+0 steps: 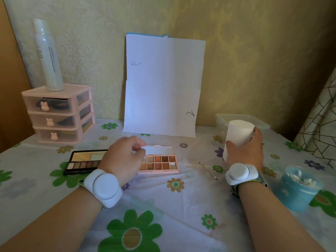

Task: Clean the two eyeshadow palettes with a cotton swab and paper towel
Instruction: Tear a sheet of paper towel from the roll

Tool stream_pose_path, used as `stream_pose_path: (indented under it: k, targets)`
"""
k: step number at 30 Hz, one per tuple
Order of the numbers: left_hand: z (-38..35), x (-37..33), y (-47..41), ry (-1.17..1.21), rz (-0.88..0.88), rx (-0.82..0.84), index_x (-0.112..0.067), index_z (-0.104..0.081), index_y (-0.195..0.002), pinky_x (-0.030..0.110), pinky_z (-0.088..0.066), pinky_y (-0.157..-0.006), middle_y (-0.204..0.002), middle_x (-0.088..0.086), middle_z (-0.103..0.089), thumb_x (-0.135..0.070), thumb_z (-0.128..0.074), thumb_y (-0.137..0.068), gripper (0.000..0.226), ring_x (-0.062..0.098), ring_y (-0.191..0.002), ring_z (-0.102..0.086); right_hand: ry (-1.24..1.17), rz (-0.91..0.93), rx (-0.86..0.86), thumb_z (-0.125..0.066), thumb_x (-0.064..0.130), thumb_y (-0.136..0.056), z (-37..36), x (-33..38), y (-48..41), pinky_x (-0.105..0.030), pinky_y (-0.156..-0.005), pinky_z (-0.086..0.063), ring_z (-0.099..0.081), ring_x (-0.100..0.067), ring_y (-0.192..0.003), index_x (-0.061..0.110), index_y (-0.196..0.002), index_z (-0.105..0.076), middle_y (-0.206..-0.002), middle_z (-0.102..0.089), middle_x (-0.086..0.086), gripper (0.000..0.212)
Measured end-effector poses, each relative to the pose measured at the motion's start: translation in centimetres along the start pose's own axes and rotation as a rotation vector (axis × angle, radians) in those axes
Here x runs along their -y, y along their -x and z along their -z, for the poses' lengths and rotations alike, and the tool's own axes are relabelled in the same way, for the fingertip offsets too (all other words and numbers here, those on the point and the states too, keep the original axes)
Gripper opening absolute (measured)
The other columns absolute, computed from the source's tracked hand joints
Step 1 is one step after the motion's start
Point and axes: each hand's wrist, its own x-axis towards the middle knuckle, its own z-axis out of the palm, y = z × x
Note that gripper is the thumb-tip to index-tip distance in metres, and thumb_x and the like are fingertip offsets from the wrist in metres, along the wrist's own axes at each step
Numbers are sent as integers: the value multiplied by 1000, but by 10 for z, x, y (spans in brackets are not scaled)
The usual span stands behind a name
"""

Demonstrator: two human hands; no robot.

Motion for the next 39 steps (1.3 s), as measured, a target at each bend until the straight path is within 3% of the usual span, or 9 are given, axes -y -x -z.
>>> stream_pose_path:
  k: [4,9,16,19,24,28,30,33,39]
  targets:
    - [-2,-5,6,79,-96,1,-36,-68,-109,31,-49,-91,-101,-21,-66,-24,-61,-95,20,8,-98,-62,-158,95,34,-70,37,-80,6,24,14,-50,-88,-54,-59,-27,-114,48,-141,-28,-132,-56,9,75]
    - [-2,-16,14,229,-201,81,-35,-65,-122,23,-46,-85,-106,-21,-69,-38,-60,-95,27,2,-92,-60,-445,156,470,-74,32,-84,0,55,47,-29,-80,-55,-66,-6,-100,30,-141,-42,-118,-67,9,65]
    - [-3,-20,17,394,-131,248,-39,-53,-136,36,-50,-102,-111,-20,-72,-55,-50,-88,51,0,-108,-65,-680,37,926,-70,25,-81,-33,59,84,-49,-90,-55,-71,-30,-99,14,-135,-47,-105,-75,-12,60]
    - [-4,-18,13,422,-129,235,-39,-49,-138,40,-55,-97,-112,-15,-74,-61,-55,-82,61,3,-103,-70,-701,51,958,-66,23,-88,-37,61,88,-43,-84,-57,-71,-30,-97,12,-131,-52,-104,-74,-15,46]
    - [-3,-17,13,483,-90,190,-42,-52,-134,23,-58,-79,-112,-11,-71,-61,-68,-73,66,1,-94,-71,-626,76,918,-60,33,-93,-41,57,91,-45,-88,-56,-70,-26,-100,20,-117,-67,-105,-74,-5,28]
    - [-1,-21,12,458,-77,146,-42,-63,-122,27,-59,-79,-105,-14,-73,-54,-71,-72,52,5,-94,-69,-585,38,834,-73,59,-70,-45,58,98,-37,-73,-57,-72,-21,-85,19,-101,-68,-96,-73,-5,50]
    - [0,-24,12,462,-74,126,-37,-66,-112,25,-58,-77,-97,-14,-74,-46,-75,-75,39,2,-88,-69,-534,89,793,-76,55,-74,-44,60,101,-23,-66,-52,-70,-8,-75,20,-96,-67,-91,-72,3,41]
    - [1,-26,12,480,-64,104,-31,-64,-105,19,-56,-69,-93,-9,-72,-40,-83,-75,37,0,-81,-69,-505,110,733,-78,46,-77,-44,60,100,-25,-65,-50,-66,-9,-67,21,-88,-66,-79,-69,8,30]
    - [2,-23,8,766,132,148,-30,-57,-119,53,-55,-99,-115,-4,-72,-63,-77,-54,75,17,-105,-71,-613,63,765,-72,34,-87,-41,59,98,-36,-60,-49,-54,-18,-60,13,-76,-60,-66,-58,-4,26]
